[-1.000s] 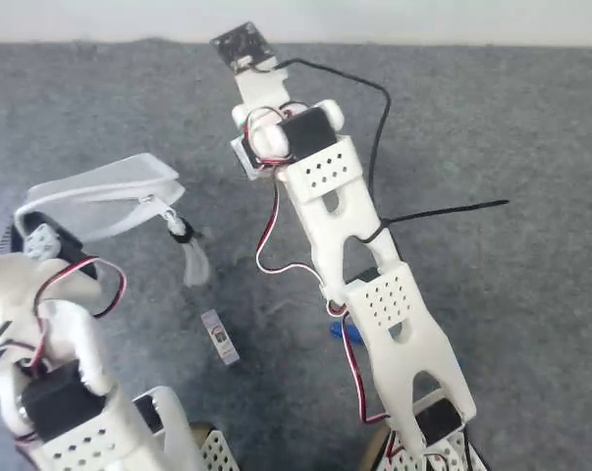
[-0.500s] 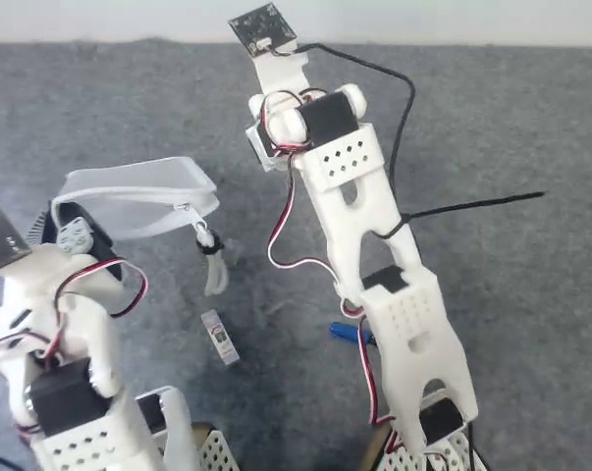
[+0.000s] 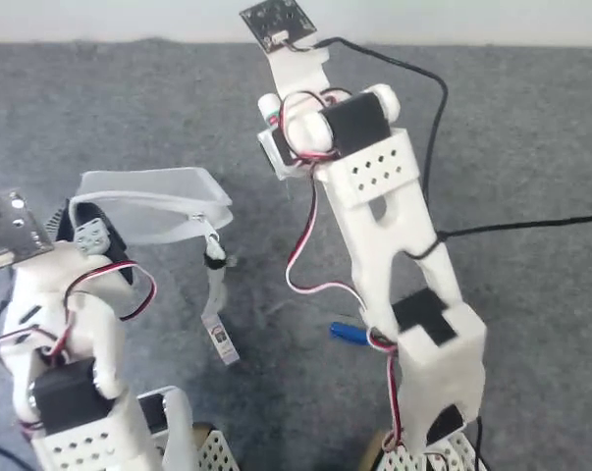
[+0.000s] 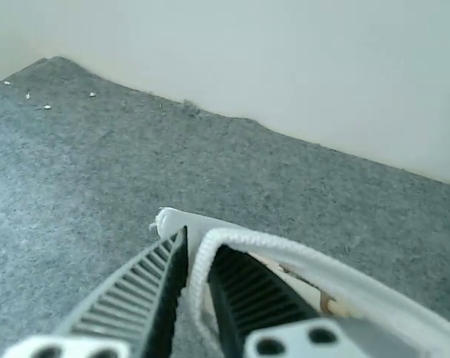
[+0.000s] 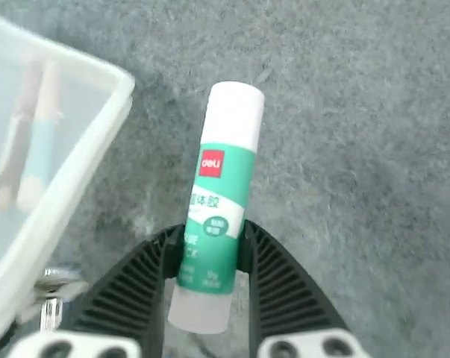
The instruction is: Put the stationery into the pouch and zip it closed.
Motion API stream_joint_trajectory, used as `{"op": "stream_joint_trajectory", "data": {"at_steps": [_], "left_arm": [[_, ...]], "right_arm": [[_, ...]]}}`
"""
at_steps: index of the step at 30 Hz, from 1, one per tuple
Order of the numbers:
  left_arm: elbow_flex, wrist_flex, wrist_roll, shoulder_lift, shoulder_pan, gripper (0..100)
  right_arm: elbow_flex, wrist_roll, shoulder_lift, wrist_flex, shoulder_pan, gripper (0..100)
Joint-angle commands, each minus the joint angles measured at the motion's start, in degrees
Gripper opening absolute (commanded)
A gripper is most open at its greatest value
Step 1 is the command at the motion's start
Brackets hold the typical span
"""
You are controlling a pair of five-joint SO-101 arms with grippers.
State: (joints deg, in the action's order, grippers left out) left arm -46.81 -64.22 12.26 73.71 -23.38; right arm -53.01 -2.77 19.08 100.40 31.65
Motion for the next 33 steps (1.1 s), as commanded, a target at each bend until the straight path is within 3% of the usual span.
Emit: {"op": "stream_joint_trajectory", "data": {"at_steps": [1, 15, 26, 33], "left_arm": [[0.75, -0.09, -0.53, 1.41, 0.53, 1], [0.66, -0.09, -0.53, 1.41, 0.26, 1], [0.57, -0.09, -0.44, 1.41, 0.26, 1], [0.22, 0.00, -0.44, 1.49, 0.18, 1]], "right_arm": [[5.54, -4.04, -9.89, 2.59, -0.57, 0.6], [36.66, -6.68, -30.55, 0.40, -2.95, 0.6], [67.60, -6.77, -32.48, -22.90, -4.18, 0.6], [74.90, -8.88, -31.43, -32.04, -4.09, 0.6]]}}
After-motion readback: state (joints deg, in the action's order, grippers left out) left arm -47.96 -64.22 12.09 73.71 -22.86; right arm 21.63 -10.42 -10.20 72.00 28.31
